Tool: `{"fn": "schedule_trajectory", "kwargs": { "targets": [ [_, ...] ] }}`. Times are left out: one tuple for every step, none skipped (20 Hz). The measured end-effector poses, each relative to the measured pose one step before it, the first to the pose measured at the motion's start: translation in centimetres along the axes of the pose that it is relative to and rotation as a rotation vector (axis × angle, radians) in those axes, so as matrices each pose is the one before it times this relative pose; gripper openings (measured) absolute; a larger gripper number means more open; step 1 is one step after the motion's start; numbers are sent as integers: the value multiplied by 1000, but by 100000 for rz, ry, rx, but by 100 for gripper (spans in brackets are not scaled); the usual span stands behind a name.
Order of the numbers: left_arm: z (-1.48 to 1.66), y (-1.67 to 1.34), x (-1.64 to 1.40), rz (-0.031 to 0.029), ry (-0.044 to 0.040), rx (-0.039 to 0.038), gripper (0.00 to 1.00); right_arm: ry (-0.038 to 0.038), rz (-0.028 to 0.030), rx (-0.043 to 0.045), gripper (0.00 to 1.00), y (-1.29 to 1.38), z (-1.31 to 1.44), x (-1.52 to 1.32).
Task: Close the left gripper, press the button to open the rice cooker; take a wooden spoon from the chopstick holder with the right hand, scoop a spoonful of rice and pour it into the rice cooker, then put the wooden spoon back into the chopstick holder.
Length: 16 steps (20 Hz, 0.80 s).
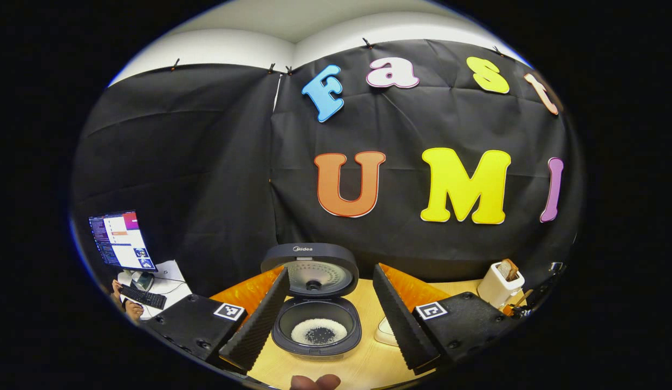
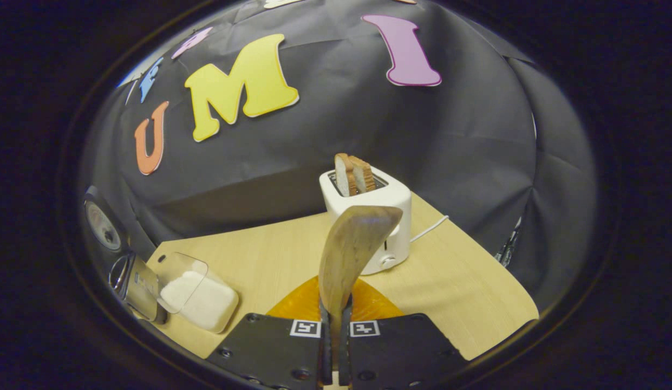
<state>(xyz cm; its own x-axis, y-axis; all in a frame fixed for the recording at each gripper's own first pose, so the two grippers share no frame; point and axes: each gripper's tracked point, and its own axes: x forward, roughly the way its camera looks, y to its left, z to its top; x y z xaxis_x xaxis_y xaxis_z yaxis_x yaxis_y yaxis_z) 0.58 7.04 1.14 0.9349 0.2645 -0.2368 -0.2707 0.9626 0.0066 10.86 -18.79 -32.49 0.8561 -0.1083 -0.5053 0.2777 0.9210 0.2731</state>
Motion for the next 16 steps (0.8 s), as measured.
{"fn": "schedule_trajectory", "kwargs": {
  "targets": [
    [19, -115, -6, 56, 59, -349, 99, 284, -356, 413, 6, -217, -127, 144],
    [-166, -185, 104, -567, 213, -412, 99, 619, 46, 485, 6, -59, -138, -3],
    [29, -433, -25, -879, 222, 350, 99, 607, 413, 763, 7, 23, -327, 221],
    [74, -230, 17, -505, -489, 500, 99, 555, 66, -26, 8, -61, 50, -219],
    [193, -348, 56, -879, -470, 265, 99, 831, -310, -310, 9, -81, -191, 160],
    [-50, -172, 23, -474, -184, 81, 99, 1030, 585, 90, 10, 52, -263, -114],
    [125, -208, 42, -343, -79, 12, 99, -366, 309, -81, 14, 182, 304, 35],
    [15, -66, -25, -307, -223, -19, 99, -799, -139, -927, 14, -77, 361, -257],
    [-17, -6, 26, -197, -304, -49, 99, -945, 692, -712, 18, 80, 545, -408],
    [89, 22, -8, 79, -371, -135, 99, -626, 653, -374, 19, 163, 396, -217],
    [182, 135, 2, 93, -621, -178, 99, -811, -1098, -266, 37, -307, 537, -437],
    [230, 459, 70, 339, -1042, 391, 99, -1365, -1278, 445, 55, -528, 472, -124],
    [582, 906, 0, 1679, -1600, 550, 99, -1054, -615, 701, 72, -232, 405, -268],
    [478, 1035, -76, 1852, -1238, 456, 99, -617, -1129, 374, 75, -317, 276, -414],
    [251, 1100, 119, 2012, -553, 374, 99, -917, -1651, 291, 90, -482, 265, -298],
    [80, 1019, 82, 2050, -279, 144, 99, -1345, -1306, 516, 96, -519, 670, -485]
  ]
}}
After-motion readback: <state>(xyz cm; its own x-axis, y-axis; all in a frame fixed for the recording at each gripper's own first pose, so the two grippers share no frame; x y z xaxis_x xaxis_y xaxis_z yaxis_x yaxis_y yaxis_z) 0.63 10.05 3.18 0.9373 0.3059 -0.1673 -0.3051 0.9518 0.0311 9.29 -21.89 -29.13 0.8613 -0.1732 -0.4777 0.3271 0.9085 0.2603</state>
